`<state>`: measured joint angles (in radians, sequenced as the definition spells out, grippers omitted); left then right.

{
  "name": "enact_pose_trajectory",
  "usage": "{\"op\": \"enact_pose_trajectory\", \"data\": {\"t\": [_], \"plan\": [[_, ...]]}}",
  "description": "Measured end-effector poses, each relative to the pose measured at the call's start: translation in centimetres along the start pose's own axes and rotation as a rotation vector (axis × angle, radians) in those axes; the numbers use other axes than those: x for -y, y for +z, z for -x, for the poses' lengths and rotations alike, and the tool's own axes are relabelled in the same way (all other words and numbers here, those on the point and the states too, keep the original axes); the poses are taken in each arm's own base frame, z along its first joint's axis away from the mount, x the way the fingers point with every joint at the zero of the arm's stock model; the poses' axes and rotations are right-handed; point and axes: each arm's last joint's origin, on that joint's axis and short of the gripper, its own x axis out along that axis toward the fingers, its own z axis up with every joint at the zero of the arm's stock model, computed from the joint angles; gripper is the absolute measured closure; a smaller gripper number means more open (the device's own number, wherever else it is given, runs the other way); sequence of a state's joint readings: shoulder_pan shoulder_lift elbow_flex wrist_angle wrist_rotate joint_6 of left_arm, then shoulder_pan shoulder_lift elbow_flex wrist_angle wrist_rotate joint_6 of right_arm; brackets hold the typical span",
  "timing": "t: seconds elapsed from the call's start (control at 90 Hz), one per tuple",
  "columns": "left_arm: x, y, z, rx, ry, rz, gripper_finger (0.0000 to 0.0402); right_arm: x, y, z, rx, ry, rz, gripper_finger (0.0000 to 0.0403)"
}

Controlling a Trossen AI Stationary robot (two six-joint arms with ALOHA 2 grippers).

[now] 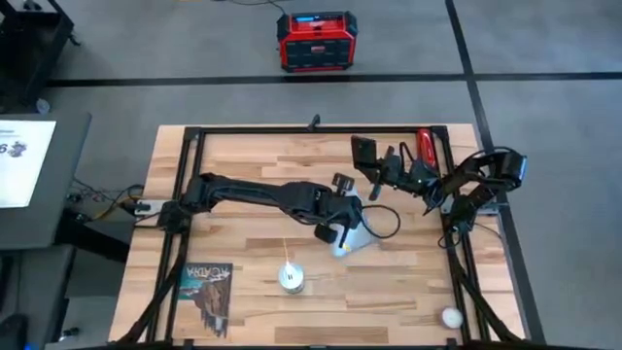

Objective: Apply microfiber cloth
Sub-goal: Wipe the back of the cellphone with the microfiber cloth

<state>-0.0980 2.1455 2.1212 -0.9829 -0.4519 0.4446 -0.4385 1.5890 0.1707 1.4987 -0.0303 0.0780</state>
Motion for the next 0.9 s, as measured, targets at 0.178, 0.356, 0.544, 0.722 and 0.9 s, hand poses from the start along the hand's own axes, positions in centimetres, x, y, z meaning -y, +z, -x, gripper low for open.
{"op": "enact_pose_trajectory", "data": {"t": [0.178,0.356,0.544,0.722,0.9], "plan": [[-0.8,-1.3,-0.2,-0.076,-0.048,0.091,0.0401,0.0,0.0,0.0,0.001,0.0,0.0,0.0393],[-0.4,-2.4,-1.0,-0.149,-0.16,0.122,0.0401,0.0,0.0,0.0,0.001,0.0,0.0,0.0393],[0.6,-2.8,-2.0,-0.142,-0.285,0.127,0.0381,0.0,0.0,0.0,0.001,0.0,0.0,0.0393],[2.0,-3.7,-3.5,-0.191,-0.33,0.123,0.0317,0.0,0.0,0.0,0.0,0.0,0.0,0.0393],[2.5,-4.6,-4.6,-0.222,-0.326,0.127,0.0251,0.0,0.0,0.0,0.0,0.0,0.0,0.0393]]}}
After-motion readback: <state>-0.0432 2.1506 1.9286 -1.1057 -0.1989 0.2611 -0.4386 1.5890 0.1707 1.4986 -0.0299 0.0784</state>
